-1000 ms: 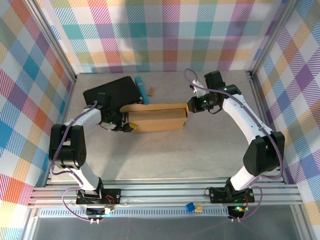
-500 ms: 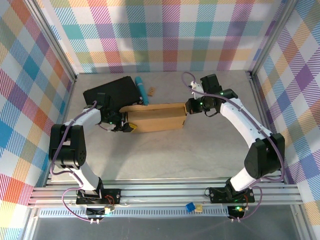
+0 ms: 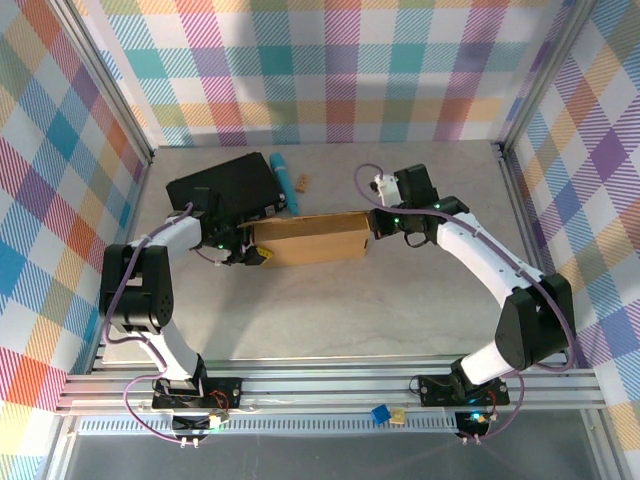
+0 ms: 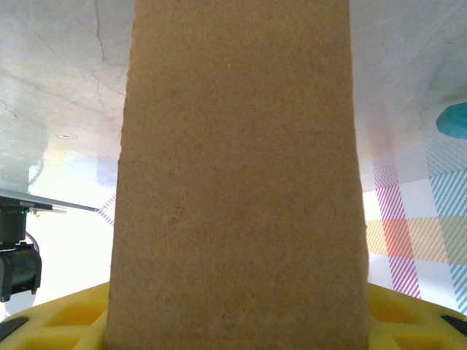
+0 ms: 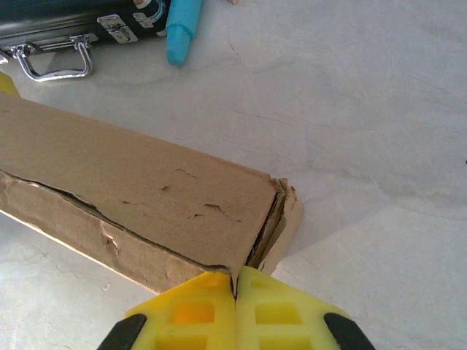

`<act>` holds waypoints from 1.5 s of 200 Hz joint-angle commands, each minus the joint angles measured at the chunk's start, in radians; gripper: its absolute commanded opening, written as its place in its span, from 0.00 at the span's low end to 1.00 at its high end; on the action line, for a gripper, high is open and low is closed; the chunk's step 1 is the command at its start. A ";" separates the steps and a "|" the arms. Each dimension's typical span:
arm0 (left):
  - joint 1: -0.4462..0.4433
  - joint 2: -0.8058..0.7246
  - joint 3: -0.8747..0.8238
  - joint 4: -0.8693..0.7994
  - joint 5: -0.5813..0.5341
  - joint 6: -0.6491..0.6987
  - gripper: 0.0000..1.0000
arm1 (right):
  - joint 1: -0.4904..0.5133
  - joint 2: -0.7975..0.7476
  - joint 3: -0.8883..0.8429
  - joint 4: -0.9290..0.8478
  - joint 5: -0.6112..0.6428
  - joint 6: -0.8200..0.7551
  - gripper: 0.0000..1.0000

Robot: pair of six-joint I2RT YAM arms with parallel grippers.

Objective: Fold the paper box

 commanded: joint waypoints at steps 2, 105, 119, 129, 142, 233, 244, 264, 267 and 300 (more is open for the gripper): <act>0.014 0.023 0.036 0.005 -0.039 0.058 0.62 | 0.035 0.020 -0.030 -0.012 0.006 -0.039 0.00; 0.087 -0.067 0.175 -0.443 -0.247 0.583 1.00 | 0.052 0.096 0.079 -0.094 0.089 -0.006 0.00; 0.107 -0.108 0.181 -0.483 -0.301 0.632 1.00 | 0.052 0.105 0.095 -0.112 0.086 -0.011 0.00; 0.116 -0.132 0.194 -0.515 -0.346 0.669 1.00 | 0.052 0.110 0.100 -0.117 0.086 -0.013 0.00; 0.119 -0.150 0.206 -0.548 -0.388 0.711 1.00 | 0.052 0.117 0.113 -0.129 0.085 -0.016 0.00; 0.084 -0.286 0.420 -0.644 -0.601 1.182 0.34 | 0.031 0.170 0.213 -0.258 0.112 -0.031 0.00; 0.027 -0.289 0.443 -0.638 -0.600 1.253 0.33 | 0.017 0.168 0.213 -0.264 0.099 -0.038 0.00; -0.058 -0.304 0.459 -0.628 -0.604 1.355 0.33 | -0.011 0.167 0.223 -0.284 0.079 -0.049 0.00; -0.067 -0.308 0.463 -0.630 -0.611 1.370 0.33 | -0.016 0.168 0.225 -0.288 0.076 -0.052 0.00; -0.149 -0.366 0.483 -0.674 -0.719 1.522 0.35 | -0.034 0.175 0.251 -0.324 0.055 -0.089 0.00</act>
